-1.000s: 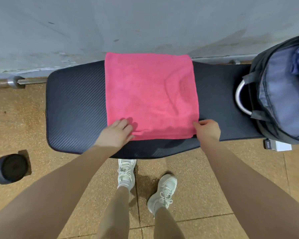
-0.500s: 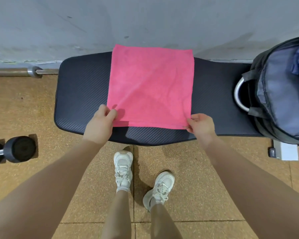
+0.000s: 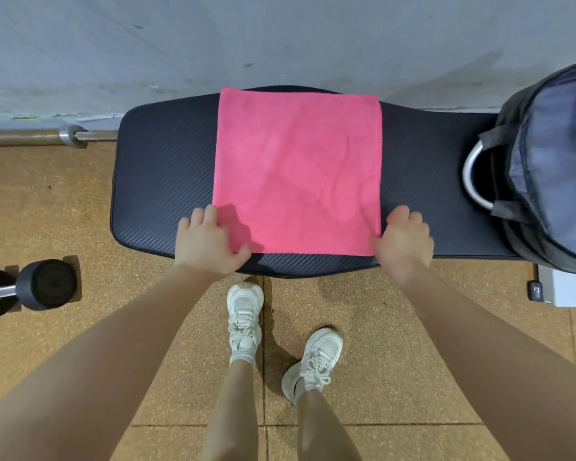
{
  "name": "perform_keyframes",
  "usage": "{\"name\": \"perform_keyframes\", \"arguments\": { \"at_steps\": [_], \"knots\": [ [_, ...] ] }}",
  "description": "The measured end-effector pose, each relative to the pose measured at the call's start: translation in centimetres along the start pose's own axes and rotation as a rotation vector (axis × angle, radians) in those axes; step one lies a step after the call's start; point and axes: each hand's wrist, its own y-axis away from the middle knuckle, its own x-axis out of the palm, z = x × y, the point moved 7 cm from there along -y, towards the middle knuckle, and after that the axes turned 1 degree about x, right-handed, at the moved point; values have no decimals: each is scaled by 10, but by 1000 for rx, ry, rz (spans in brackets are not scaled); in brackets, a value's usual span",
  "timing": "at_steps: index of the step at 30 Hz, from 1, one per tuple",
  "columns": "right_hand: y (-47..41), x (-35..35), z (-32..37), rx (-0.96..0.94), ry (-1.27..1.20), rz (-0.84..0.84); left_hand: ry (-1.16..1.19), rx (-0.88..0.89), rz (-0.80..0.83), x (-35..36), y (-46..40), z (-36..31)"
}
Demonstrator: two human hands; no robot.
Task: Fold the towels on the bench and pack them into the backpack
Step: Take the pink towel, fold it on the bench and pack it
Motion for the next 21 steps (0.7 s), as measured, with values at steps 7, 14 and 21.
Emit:
{"name": "perform_keyframes", "arguments": {
  "at_steps": [7,14,21],
  "knots": [
    [11,36,120,-678,27,48,138,355,-132,2,-61,-56],
    [-16,65,85,-551,192,-48,174,114,-143,38,-69,-9],
    [-17,31,62,-334,175,13,159,126,-94,-3,-80,2]
  ]
}}
